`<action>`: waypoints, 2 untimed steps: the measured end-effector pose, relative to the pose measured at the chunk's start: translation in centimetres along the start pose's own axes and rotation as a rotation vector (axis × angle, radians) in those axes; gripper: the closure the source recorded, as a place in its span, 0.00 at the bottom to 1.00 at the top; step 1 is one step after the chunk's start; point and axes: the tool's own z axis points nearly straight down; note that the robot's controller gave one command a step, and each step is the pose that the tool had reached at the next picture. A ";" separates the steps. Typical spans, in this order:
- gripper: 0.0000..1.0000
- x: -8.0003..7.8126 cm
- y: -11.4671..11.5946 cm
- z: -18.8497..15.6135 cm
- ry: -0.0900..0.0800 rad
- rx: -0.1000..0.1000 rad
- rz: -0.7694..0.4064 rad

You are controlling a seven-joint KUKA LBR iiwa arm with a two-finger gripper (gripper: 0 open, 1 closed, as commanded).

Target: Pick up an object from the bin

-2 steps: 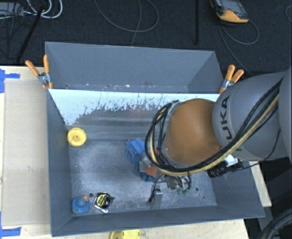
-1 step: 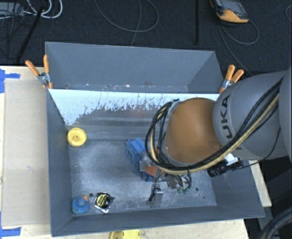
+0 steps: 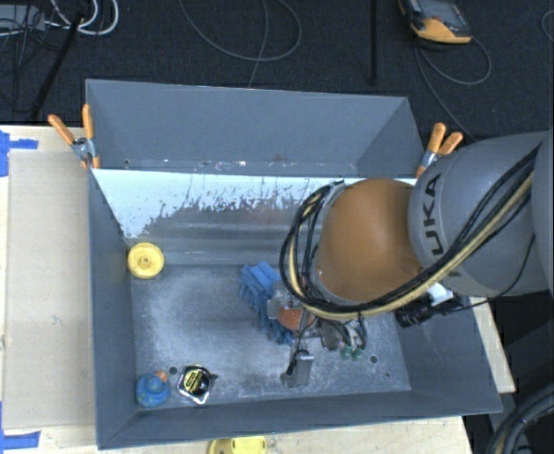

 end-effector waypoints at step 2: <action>0.00 -2.3 -2.6 -6.8 -0.018 0.003 -0.083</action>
Offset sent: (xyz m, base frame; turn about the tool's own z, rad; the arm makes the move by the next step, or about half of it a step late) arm 0.0399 -0.0448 -0.0083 0.1860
